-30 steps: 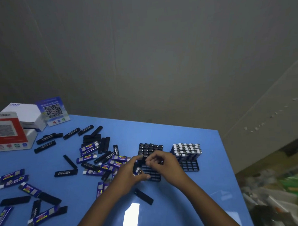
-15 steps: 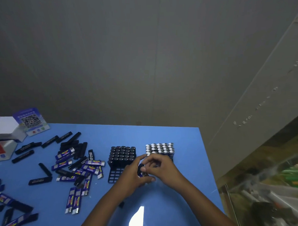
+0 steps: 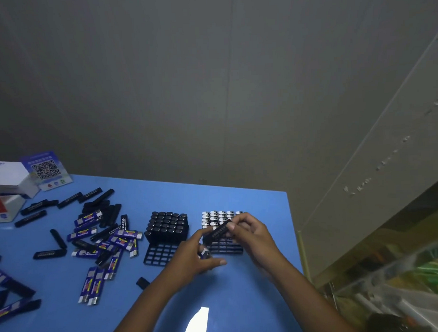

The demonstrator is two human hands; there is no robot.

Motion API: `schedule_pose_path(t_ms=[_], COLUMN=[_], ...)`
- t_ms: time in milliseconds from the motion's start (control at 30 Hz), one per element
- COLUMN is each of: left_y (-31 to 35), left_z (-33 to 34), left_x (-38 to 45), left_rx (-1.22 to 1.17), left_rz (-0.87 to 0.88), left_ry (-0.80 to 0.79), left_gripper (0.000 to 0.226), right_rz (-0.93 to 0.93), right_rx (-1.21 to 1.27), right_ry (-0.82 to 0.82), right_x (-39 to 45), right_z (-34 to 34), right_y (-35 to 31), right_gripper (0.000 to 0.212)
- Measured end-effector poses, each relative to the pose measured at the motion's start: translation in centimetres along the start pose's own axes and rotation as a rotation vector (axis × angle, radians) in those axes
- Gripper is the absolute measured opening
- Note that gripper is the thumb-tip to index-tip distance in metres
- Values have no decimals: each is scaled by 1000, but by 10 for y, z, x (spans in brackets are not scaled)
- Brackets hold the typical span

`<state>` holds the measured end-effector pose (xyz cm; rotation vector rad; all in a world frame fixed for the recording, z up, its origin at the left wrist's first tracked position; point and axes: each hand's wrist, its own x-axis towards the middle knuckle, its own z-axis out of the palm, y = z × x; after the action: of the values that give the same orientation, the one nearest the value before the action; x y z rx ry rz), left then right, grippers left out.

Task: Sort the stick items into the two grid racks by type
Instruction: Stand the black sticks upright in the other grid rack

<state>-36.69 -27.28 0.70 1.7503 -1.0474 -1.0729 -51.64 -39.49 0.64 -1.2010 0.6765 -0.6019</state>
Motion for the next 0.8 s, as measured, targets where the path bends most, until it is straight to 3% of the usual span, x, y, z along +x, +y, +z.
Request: schedule_pose_path(t_ms=[233, 433, 533, 800], left_y=[-5, -9, -12, -22], left_z=[-5, -12, -18, -35], left_x=[-5, -9, -10, -14], left_rx=[-2, -20, -16, 0], left_rz=[0, -11, -18, -19], left_ry=[38, 68, 88, 105], left_gripper=[71, 70, 72, 77], right_rz=[19, 163, 160, 97], right_rx=[47, 172, 59, -130], right_ry=[74, 108, 99, -38], right_x=[4, 2, 4, 4], right_z=[-18, -6, 1, 25], right_y=[1, 6, 9, 8], right_gripper=[27, 10, 5, 36])
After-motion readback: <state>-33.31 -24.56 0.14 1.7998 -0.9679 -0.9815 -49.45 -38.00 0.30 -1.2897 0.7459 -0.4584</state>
